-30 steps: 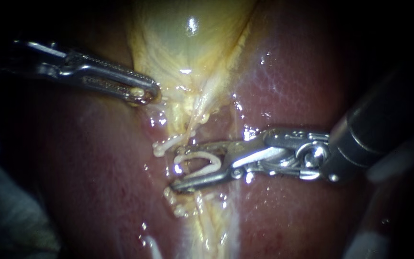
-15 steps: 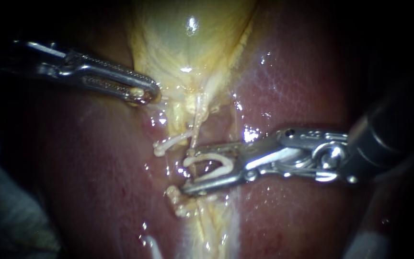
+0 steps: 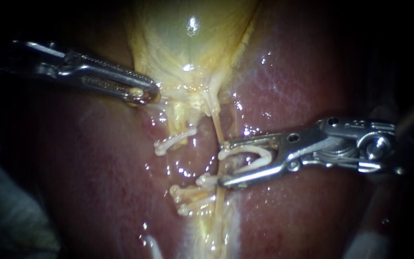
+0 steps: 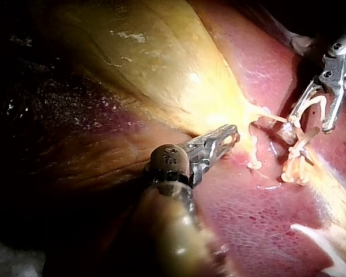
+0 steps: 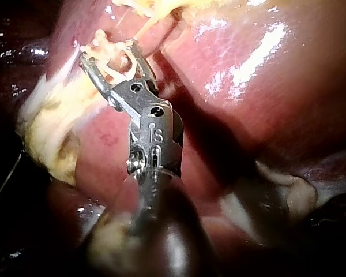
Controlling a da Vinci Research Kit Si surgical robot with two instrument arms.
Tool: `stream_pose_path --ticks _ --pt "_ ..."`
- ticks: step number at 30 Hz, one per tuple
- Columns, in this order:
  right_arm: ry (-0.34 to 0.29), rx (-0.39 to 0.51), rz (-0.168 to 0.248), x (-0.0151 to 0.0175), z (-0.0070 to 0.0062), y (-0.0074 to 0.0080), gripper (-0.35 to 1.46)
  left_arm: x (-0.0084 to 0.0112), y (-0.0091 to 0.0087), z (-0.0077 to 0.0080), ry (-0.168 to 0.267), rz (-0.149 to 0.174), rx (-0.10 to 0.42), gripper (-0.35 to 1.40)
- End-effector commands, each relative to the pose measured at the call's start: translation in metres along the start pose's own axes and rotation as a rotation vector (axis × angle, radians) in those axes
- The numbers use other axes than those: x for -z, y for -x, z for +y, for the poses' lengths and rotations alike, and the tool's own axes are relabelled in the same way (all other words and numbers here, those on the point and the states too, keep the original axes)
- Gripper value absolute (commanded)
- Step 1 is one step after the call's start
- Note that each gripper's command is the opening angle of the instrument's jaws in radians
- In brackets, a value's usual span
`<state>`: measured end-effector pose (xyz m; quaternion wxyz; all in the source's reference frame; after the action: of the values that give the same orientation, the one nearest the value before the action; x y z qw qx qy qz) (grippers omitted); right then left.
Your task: Clipping second clip right tube
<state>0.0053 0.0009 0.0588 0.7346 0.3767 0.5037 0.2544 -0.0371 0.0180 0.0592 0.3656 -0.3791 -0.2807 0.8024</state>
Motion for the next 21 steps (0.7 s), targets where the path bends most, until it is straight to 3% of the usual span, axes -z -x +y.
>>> stream_pose_path --ticks 1,21 --pt "0.0 -0.003 -0.003 0.0002 0.0 0.0001 0.47 0.0 0.0 0.0 0.0 0.0 0.0 -0.35" --pt "0.011 -0.042 -0.005 0.0007 0.001 0.0008 0.47 0.0001 0.0 0.0 0.0 0.0 0.0 -0.35"
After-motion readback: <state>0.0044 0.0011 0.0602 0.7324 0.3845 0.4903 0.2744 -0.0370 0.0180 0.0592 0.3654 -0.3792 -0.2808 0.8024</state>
